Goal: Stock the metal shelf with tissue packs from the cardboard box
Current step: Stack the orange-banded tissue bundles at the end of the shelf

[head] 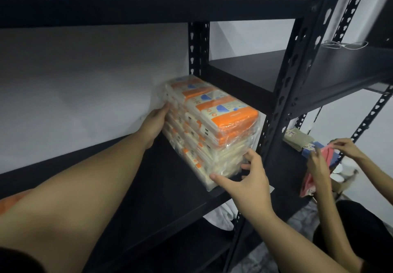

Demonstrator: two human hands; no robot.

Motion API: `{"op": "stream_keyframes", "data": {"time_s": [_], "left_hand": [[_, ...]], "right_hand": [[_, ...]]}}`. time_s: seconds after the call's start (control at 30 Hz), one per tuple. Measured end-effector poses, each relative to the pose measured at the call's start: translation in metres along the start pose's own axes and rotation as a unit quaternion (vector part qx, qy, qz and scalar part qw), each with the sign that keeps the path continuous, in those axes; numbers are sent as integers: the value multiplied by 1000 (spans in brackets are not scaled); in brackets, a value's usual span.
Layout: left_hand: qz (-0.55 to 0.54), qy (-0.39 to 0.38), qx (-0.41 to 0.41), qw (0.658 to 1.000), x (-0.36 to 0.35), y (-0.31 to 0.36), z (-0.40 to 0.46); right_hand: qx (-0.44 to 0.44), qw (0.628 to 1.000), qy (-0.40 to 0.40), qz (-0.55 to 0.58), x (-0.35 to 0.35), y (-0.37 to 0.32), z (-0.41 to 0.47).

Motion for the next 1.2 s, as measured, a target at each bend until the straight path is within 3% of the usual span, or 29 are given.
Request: {"op": "stream_keyframes", "data": {"time_s": [0.43, 1.0, 1.2], "left_hand": [[-20, -14, 1, 1000, 9, 5, -5], [-19, -27, 7, 999, 10, -7, -20], [-99, -8, 33, 995, 4, 12, -19]], "right_hand": [[17, 998, 16, 58, -4, 1, 5], [18, 997, -51, 50, -2, 1, 5], [31, 996, -74, 47, -1, -4, -2]]}}
Point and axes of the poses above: each hand's wrist, its own z-axis towards the middle knuckle, its own x-axis out of the back of the hand, y = z × x, the point moved 2 cm from there along z, towards the middle knuckle, and after that the axes turned 13 degrees about -z, right-handed, at the moved point
